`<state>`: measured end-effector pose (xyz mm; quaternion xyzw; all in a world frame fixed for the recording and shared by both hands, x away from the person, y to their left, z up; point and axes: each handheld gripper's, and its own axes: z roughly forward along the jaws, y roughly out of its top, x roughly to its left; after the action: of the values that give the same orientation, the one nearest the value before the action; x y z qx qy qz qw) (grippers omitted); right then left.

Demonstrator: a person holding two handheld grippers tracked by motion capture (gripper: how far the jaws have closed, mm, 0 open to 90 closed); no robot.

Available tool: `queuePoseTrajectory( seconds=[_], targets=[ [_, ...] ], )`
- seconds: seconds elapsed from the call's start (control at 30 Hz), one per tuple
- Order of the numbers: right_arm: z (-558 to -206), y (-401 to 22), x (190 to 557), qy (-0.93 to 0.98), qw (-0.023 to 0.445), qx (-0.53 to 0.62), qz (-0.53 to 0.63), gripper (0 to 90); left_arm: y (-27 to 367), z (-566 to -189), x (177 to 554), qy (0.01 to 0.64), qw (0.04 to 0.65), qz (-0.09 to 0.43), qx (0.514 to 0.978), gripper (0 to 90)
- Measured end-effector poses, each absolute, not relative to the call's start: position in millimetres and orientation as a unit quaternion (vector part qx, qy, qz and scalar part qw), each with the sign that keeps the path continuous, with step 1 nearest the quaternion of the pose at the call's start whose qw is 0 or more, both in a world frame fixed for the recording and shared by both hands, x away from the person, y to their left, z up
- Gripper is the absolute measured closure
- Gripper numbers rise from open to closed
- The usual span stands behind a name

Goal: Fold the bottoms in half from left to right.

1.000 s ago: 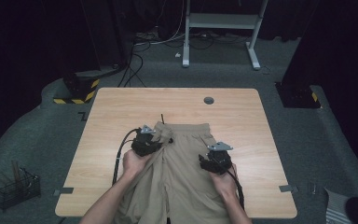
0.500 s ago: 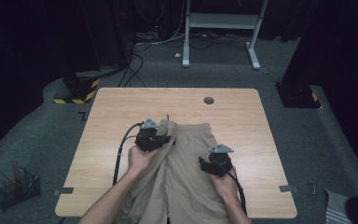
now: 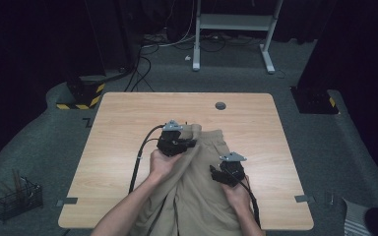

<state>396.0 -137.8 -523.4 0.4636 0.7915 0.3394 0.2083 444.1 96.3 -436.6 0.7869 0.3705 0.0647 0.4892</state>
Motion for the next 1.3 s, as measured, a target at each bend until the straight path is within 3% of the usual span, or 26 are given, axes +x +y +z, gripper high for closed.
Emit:
queuePoseTrajectory(
  seconds=[0.23,0.4,0.63,0.7,0.73,0.83,1.07,1.3],
  targets=[
    [-523.4,-137.4,395.7,0.792,0.211,0.462,0.339,34.5,78.4,-443.2,449.4,0.371,0.486,0.051,0.79,87.8],
    [-523.4,-137.7,395.9,0.791,0.21,0.464,0.339,34.3,63.6,-456.7,453.2,0.364,0.453,0.075,0.811,87.5],
    [-523.3,-138.1,396.2,0.791,0.208,0.464,0.339,34.3,53.9,-483.9,461.7,0.377,0.418,0.064,0.825,85.1],
    [-523.4,-138.3,396.4,0.792,0.208,0.463,0.339,34.3,53.7,-484.6,459.6,0.378,0.422,0.06,0.822,78.5],
    [-523.4,-138.5,396.5,0.791,0.206,0.465,0.34,34.3,53.7,-483.7,457.2,0.376,0.423,0.06,0.822,69.8],
    [-523.4,-138.3,396.4,0.792,0.208,0.464,0.34,34.3,57.6,-479.8,451.8,0.371,0.418,0.069,0.827,56.3],
    [-523.3,-138.3,396.3,0.792,0.208,0.463,0.339,34.3,81.7,-471.7,423.9,0.381,0.401,0.072,0.83,43.4],
    [-523.4,-138.5,396.6,0.791,0.205,0.465,0.34,34.3,94.8,-488.1,399.2,0.39,0.371,0.087,0.838,39.5]
  ],
)
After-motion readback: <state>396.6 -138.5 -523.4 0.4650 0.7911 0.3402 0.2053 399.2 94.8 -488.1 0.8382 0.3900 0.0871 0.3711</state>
